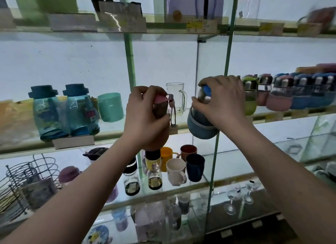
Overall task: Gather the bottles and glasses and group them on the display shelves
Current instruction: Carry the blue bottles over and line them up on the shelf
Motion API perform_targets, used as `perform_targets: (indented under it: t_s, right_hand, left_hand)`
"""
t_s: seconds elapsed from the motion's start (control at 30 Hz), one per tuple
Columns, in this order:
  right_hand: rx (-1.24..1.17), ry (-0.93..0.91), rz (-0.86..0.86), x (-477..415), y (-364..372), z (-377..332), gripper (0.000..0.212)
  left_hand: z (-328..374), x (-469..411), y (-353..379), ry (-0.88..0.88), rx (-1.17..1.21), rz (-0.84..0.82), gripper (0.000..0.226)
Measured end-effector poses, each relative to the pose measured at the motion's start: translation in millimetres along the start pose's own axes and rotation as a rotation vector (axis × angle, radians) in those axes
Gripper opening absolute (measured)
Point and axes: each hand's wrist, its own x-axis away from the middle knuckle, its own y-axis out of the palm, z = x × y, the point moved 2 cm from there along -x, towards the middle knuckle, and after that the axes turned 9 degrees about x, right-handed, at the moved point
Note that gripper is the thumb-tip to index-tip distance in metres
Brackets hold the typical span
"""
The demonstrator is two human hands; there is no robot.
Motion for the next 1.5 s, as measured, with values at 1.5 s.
perform_targets:
  t_s: [1.5]
  right_hand:
    - [-0.024,0.117,-0.007,74.6,-57.5,429.0,0.038]
  left_hand:
    - [256.6,-8.4,366.1,-0.089,0.230,-0.150,0.043]
